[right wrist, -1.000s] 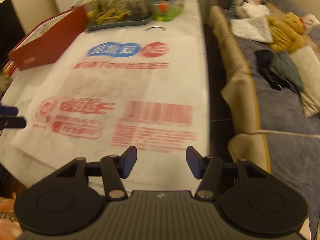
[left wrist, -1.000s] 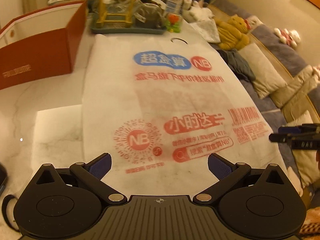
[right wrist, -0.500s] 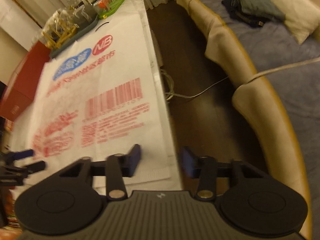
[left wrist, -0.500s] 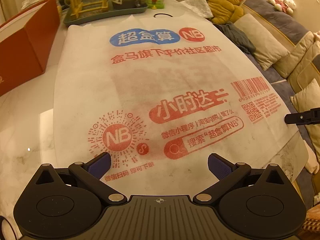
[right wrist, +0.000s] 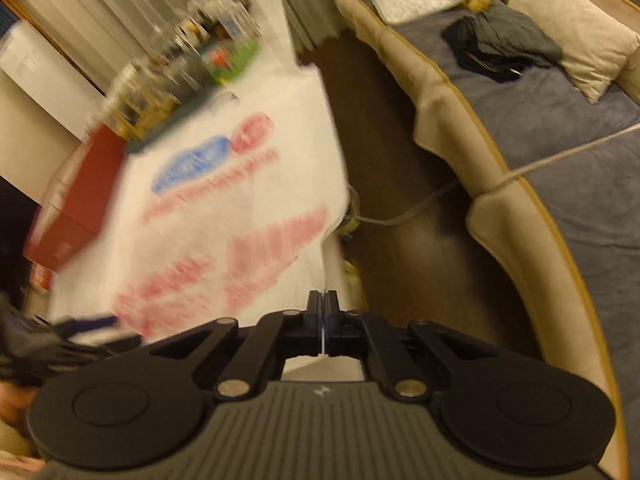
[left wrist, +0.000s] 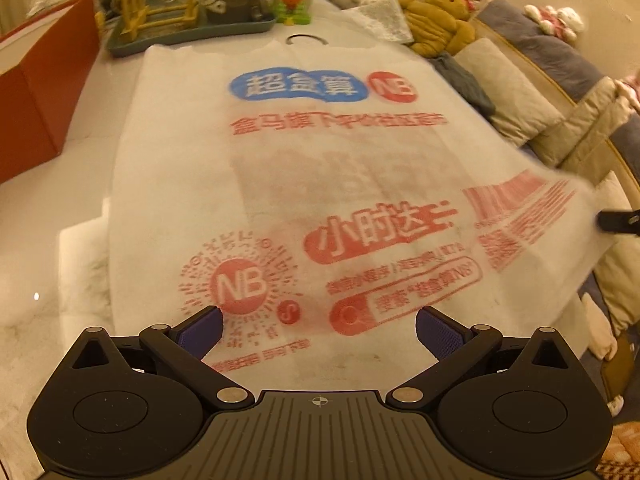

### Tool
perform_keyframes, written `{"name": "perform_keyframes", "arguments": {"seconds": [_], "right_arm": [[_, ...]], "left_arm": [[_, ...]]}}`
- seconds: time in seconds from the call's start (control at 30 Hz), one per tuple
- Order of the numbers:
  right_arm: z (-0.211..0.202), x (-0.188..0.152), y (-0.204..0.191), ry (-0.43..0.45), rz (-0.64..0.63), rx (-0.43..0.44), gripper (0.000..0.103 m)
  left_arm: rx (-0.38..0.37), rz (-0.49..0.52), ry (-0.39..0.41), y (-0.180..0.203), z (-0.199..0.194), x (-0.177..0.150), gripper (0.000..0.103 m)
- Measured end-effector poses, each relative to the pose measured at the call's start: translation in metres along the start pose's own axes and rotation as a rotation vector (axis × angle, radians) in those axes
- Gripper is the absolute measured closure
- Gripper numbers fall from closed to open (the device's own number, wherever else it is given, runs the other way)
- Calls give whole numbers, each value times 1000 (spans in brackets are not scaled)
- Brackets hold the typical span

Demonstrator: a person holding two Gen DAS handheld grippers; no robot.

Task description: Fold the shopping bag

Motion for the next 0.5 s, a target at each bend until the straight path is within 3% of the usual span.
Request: {"name": "perform_keyframes", "arguments": {"seconds": [0.2, 0.33, 0.5], "right_arm": [[-34, 32, -83, 102, -136, 255, 103], [-39, 38, -133, 97, -257, 381, 103], [-22, 36, -172, 42, -355, 441, 103]], "left_arm": [[-57, -62, 45, -10, -7, -2, 0], [-64, -205, 124, -35, -27, 2, 0], [-37, -425, 253, -77, -62, -4, 0]]}}
Point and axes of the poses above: each gripper's, at about its wrist camera, not at the fingertips, and z roughly the way its jaws point, y to its right, x to its top, the point moved 5 cm from there along z, roughly the way its jaws point, and after that the axes turned 12 degrees about -x, right-handed, at the moved point
